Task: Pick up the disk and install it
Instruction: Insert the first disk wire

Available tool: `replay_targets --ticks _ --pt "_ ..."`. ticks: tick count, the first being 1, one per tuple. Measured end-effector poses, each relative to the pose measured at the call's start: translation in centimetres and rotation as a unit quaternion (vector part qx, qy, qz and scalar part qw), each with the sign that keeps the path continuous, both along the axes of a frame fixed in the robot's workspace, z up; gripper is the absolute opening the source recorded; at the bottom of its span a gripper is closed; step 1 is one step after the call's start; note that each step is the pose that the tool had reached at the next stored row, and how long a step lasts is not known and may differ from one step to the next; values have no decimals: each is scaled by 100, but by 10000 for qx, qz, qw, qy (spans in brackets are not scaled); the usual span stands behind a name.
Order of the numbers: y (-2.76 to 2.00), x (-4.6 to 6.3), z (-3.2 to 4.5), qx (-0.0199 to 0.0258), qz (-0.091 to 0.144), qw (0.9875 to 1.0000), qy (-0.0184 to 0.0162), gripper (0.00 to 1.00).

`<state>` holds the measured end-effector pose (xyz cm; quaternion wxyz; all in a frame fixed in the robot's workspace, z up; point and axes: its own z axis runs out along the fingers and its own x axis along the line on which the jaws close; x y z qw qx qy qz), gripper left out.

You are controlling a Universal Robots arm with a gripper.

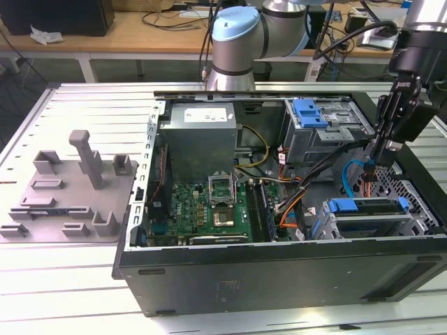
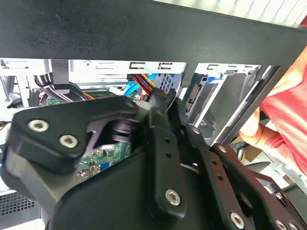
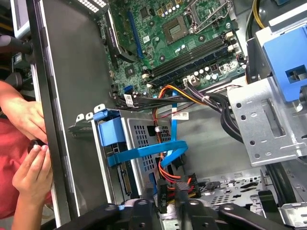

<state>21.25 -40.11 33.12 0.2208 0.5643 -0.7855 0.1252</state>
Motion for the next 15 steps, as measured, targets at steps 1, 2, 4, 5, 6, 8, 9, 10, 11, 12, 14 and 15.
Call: replay_targets --ticks 1,2,4,5,6,8,9,10,11,12,14,15 --pt "0 -2 0 -2 1 10000 -2 18" --pt "0 -3 0 -3 1 10000 -3 17" --pt "0 -5 -1 -5 1 10000 -4 17" --pt "0 -5 -1 -8 1 10000 -3 17" --pt "0 -5 -1 -9 0 10000 -3 17" --pt "0 -5 -1 -10 0 10000 -3 17" --pt "0 -5 -1 -10 0 10000 -4 17" --pt "0 -5 -1 -11 0 10000 -3 17" --pt "0 -5 -1 -11 0 10000 -3 17" --pt "0 -8 -2 -10 0 10000 -3 17" --pt "-7 -28 -2 -6 0 10000 -18 17" --pt "-14 -47 0 -5 0 10000 -29 17"
